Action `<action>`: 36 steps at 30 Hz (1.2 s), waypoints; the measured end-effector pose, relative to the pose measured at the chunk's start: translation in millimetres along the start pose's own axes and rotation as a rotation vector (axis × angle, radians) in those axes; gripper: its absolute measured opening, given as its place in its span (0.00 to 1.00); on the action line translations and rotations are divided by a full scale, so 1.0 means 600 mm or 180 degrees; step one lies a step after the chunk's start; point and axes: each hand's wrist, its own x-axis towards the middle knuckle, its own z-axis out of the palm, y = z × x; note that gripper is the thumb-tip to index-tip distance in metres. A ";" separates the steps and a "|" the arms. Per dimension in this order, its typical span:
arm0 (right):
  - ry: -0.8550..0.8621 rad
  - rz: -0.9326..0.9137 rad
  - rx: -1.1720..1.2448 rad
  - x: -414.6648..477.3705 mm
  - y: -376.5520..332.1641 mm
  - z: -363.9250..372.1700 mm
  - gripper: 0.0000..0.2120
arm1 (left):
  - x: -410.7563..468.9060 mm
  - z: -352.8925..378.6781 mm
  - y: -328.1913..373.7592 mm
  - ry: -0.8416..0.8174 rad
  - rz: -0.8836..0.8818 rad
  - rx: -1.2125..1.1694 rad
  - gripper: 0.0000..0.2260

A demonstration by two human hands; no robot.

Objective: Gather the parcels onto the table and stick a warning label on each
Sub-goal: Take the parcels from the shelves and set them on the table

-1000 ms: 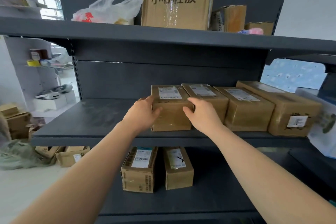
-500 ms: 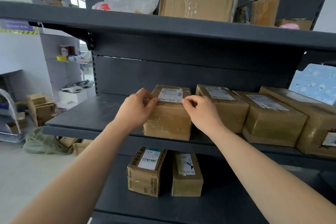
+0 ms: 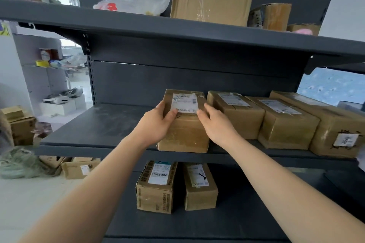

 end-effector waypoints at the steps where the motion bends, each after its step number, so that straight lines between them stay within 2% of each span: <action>1: 0.0046 0.0023 0.0017 -0.008 -0.003 0.001 0.28 | -0.006 -0.003 0.000 0.0014 0.0044 -0.0095 0.26; 14: 0.0991 0.0438 0.0350 -0.202 -0.075 0.011 0.30 | -0.135 -0.068 0.011 -0.0134 0.0448 -0.1035 0.32; 24: 0.1675 0.1182 0.0295 -0.458 -0.098 -0.018 0.30 | -0.284 -0.035 0.074 -0.0994 0.0766 -0.1678 0.35; 36: 0.2633 0.2433 -0.0040 -0.863 -0.095 -0.094 0.29 | -0.558 0.101 0.262 -0.2430 0.1277 -0.2109 0.36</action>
